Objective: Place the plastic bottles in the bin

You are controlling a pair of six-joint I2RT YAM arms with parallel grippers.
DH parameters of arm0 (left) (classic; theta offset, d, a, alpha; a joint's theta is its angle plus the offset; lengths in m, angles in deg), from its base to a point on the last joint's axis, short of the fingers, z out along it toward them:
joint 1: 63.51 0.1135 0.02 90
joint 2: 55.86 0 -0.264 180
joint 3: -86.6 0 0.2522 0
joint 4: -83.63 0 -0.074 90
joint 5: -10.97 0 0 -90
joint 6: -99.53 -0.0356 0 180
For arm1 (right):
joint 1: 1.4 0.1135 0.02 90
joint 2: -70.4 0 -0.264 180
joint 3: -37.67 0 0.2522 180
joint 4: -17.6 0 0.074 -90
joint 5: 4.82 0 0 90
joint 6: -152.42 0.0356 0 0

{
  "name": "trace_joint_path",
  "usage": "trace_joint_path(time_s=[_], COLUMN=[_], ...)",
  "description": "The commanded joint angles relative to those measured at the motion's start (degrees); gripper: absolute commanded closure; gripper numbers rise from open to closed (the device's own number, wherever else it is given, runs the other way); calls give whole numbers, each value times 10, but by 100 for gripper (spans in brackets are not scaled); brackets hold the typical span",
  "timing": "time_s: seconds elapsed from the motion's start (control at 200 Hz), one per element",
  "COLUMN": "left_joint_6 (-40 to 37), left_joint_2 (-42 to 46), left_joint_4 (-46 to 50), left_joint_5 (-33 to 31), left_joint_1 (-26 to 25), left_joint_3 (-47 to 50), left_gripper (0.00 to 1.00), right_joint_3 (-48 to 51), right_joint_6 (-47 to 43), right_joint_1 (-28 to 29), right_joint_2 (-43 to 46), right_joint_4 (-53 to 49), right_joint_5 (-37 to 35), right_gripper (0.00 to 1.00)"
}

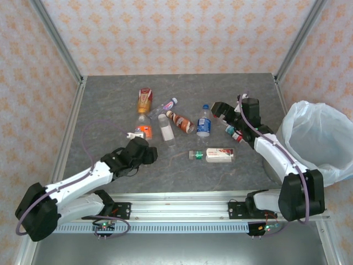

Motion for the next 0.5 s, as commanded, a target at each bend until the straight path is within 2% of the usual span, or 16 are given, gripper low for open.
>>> trace_joint_path(time_s=[0.0, 0.19, 0.28, 0.495], left_joint_6=[-21, -53, -104, -171], left_joint_2=[27, 10, -20, -93], left_joint_4=[-67, -112, -110, -99], left_joint_5=[29, 119, 165, 198], left_joint_1=[-1, -3, -4, -30], left_joint_3=[-2, -45, -86, -174], left_gripper=[44, 45, 44, 44], right_joint_3=[-22, -79, -126, -238], right_joint_6=[30, 60, 52, 38], right_joint_1=[8, 28, 51, 102], right_joint_2=[16, 6, -7, -58], right_joint_4=[39, 18, -11, -94], right_joint_5=[57, 109, 147, 168], right_gripper=[1, 1, 1, 0])
